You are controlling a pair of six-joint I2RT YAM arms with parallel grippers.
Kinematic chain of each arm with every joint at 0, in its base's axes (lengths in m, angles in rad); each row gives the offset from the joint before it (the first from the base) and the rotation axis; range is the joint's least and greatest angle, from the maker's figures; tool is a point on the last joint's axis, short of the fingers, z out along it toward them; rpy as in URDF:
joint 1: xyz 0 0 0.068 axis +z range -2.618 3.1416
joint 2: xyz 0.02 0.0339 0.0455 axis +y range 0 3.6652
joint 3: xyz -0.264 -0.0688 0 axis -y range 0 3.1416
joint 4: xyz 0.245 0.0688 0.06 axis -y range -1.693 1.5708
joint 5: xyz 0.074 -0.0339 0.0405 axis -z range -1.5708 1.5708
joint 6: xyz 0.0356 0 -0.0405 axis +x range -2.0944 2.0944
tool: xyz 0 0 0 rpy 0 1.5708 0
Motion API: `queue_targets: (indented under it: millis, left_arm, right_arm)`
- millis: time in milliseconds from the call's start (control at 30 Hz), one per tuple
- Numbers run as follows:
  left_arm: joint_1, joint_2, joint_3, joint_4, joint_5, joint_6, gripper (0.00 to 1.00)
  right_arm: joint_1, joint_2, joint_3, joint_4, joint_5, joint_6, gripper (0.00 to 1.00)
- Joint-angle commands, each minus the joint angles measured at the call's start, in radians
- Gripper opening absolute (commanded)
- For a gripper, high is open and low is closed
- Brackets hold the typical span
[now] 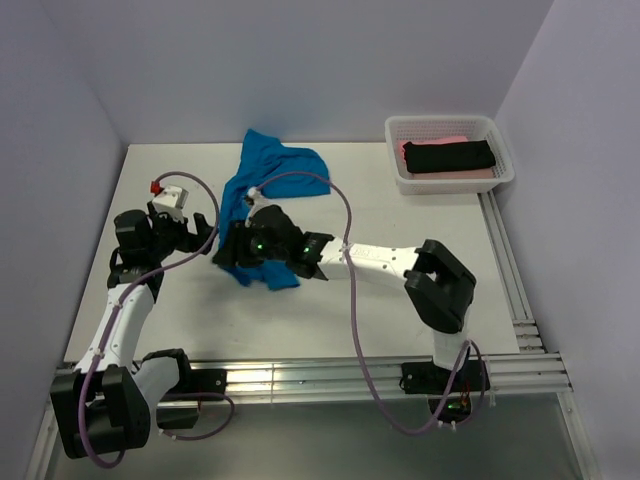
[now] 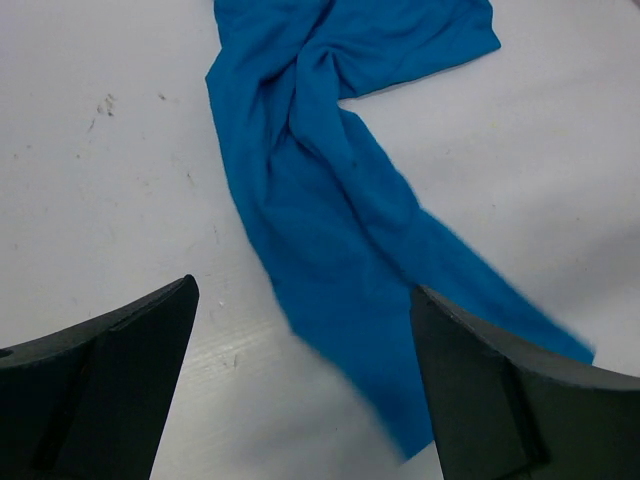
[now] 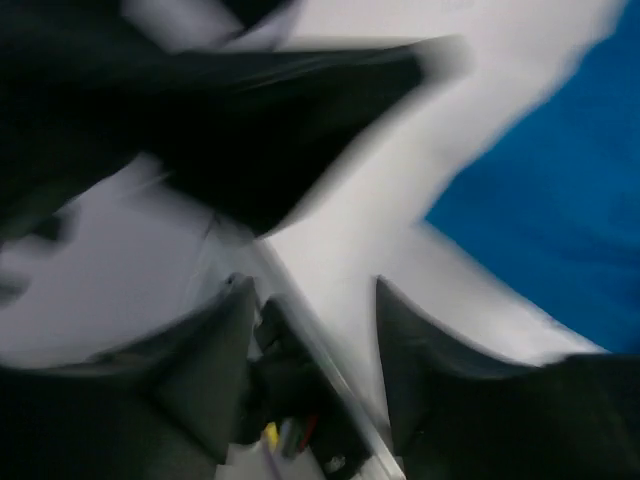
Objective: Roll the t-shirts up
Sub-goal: Flatten the tshirt
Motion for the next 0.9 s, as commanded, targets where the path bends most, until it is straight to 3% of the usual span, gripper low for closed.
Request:
queue_targets:
  millis: [0, 100, 267, 467, 567, 700, 867]
  left_arm:
    - [-0.001, 0.014, 0.047, 0.009, 0.002, 0.021, 0.93]
    - [-0.001, 0.027, 0.053, -0.034, 0.058, 0.056, 0.93]
    - [0.0, 0.06, 0.077, -0.079, 0.027, 0.069, 0.93]
    - [0.007, 0.22, 0.175, -0.23, -0.005, 0.098, 0.93]
    - [0.022, 0.333, 0.254, -0.348, -0.039, 0.104, 0.95]
    - [0.118, 0.456, 0.303, -0.422, 0.097, 0.122, 0.96]
    - [0.129, 0.522, 0.317, -0.479, 0.153, 0.147, 0.97]
  right_arm:
    - [0.05, -0.085, 0.029, 0.01, -0.096, -0.075, 0.63]
    - [0.031, -0.183, -0.104, 0.035, -0.038, -0.078, 0.7]
    - [-0.06, -0.234, -0.123, -0.087, 0.082, -0.128, 0.66]
    - [-0.082, -0.022, 0.069, -0.314, 0.149, -0.209, 0.63]
    - [-0.033, 0.058, 0.094, -0.328, 0.169, -0.224, 0.58]
    - [0.023, 0.076, 0.054, -0.292, 0.182, -0.217, 0.54]
    - [0.063, 0.122, 0.086, -0.327, 0.188, -0.223, 0.57]
